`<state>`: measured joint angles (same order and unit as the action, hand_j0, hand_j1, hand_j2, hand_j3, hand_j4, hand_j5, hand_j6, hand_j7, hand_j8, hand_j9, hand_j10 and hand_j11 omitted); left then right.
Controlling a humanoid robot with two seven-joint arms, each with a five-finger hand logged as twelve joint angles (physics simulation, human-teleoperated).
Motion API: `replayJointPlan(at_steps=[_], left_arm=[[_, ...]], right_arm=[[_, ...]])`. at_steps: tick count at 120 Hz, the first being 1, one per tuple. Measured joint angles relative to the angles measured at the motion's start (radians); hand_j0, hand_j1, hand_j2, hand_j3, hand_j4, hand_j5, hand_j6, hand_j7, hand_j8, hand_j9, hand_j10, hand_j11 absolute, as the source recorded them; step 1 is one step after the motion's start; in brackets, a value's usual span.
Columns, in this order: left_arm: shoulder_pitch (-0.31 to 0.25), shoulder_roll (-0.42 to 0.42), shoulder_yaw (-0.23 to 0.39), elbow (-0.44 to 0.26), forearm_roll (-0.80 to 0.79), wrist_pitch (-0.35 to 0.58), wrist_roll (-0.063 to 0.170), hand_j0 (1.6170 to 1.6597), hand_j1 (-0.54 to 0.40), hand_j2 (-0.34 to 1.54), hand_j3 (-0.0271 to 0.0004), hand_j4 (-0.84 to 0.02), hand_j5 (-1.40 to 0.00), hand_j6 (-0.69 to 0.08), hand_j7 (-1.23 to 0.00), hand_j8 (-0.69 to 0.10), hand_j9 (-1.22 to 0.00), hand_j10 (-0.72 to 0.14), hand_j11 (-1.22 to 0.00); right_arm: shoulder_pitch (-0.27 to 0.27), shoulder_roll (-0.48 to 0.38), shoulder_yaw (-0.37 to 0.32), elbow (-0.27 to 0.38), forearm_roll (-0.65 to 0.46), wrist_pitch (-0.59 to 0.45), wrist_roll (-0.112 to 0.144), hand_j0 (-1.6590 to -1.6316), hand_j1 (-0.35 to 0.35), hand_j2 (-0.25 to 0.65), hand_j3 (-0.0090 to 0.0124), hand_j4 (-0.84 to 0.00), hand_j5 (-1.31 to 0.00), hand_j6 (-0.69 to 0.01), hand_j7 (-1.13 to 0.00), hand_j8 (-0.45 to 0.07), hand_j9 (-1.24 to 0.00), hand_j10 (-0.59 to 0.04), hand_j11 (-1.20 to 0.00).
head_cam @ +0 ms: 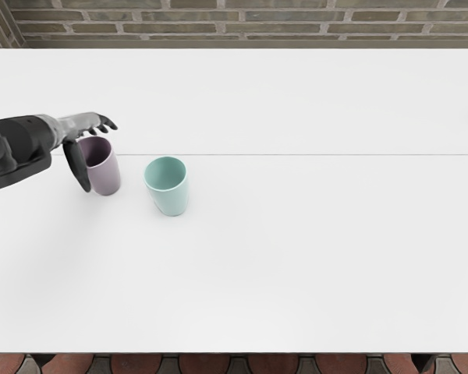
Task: Pick up cup and place in cup with left hand
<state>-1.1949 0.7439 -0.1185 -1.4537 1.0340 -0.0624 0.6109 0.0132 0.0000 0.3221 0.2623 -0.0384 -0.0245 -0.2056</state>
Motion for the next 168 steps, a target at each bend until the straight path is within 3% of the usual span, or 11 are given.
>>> replayJointPlan(at_steps=[70,80,113,168], left_arm=[[0.022,-0.008,-0.001,0.017,-0.001,0.004,0.0,1.658,-0.016,0.06,0.0,-0.312,-0.4,-0.313,-0.4,-0.313,-0.4,-0.311,-0.4],[0.025,-0.007,-0.003,0.018,0.0,0.004,0.0,1.658,-0.034,0.07,0.0,-0.332,-0.42,-0.4,-0.42,-0.33,-0.42,-0.329,-0.42],[0.021,-0.006,-0.011,0.016,-0.011,0.003,0.0,1.6569,-0.048,0.07,0.0,-0.389,-0.5,-0.382,-0.5,-0.385,-0.5,-0.385,-0.5],[0.005,-0.001,-0.032,0.012,-0.018,-0.008,0.0,1.6541,-0.142,0.13,0.0,-0.387,-0.6,-0.26,-0.6,-0.274,-0.6,-0.423,-0.6]], right_arm=[[0.001,0.0,0.0,-0.001,0.0,0.0,0.0,-1.6581,-0.312,-0.006,0.0,-0.031,-0.04,-0.031,-0.04,-0.031,-0.04,-0.031,-0.04],[0.001,0.0,0.0,-0.001,0.0,0.0,0.0,-1.6581,-0.312,-0.006,0.0,-0.031,-0.04,-0.031,-0.04,-0.031,-0.04,-0.031,-0.04],[0.002,0.0,0.0,-0.001,0.0,0.0,0.0,-1.6581,-0.312,-0.006,0.0,-0.031,-0.04,-0.031,-0.04,-0.031,-0.04,-0.031,-0.04],[0.002,0.0,0.0,0.0,0.0,0.0,0.0,-1.6581,-0.312,-0.006,0.0,-0.031,-0.04,-0.031,-0.04,-0.031,-0.04,-0.031,-0.04]])
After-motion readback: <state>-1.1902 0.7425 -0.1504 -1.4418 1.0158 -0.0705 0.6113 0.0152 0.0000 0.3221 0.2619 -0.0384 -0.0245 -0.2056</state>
